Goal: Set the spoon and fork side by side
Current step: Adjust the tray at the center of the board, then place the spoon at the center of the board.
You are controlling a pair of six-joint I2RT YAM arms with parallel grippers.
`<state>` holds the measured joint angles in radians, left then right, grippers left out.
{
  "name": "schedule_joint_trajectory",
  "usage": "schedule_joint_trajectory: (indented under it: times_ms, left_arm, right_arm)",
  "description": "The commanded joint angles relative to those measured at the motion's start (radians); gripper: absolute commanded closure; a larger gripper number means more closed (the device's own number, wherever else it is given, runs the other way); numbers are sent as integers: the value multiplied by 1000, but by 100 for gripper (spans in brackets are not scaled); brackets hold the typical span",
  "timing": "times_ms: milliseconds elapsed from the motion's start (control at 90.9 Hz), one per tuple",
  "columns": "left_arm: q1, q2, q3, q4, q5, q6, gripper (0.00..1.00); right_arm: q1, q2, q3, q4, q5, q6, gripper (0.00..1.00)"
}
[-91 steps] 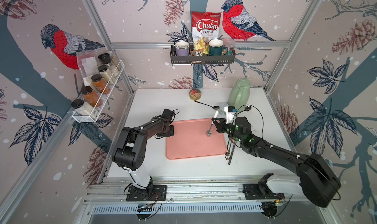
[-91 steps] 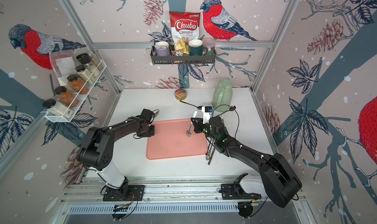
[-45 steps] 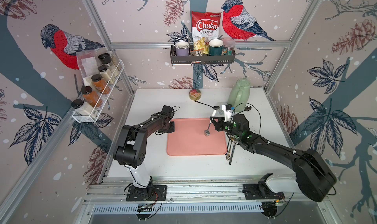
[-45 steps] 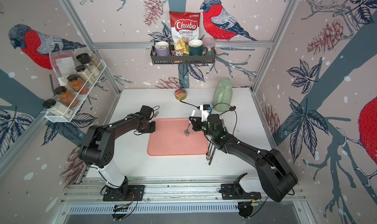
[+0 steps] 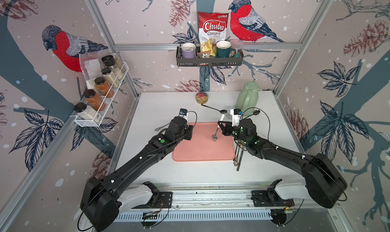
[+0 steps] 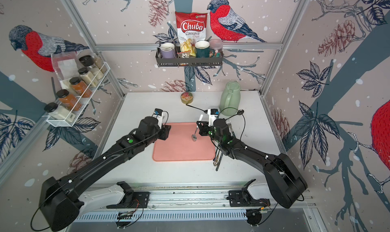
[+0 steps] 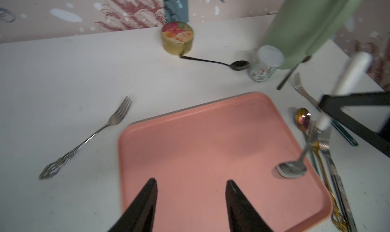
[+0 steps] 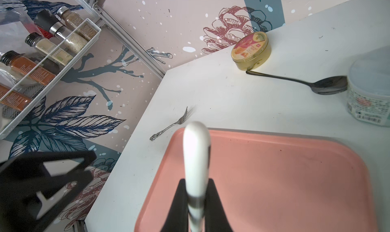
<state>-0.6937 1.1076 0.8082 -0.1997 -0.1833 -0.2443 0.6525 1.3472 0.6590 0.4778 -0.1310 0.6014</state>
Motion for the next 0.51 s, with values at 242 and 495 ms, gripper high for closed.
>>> schedule_joint_trajectory:
  times_ms: [242,495]
  left_arm:
    - [-124,159,-55,385,204,36,48]
    - [-125,323,-3,501,290,54,53]
  right_arm:
    - [0,7,3,18,8,49,96]
    - [-5,8,13,-1,-5,67,96]
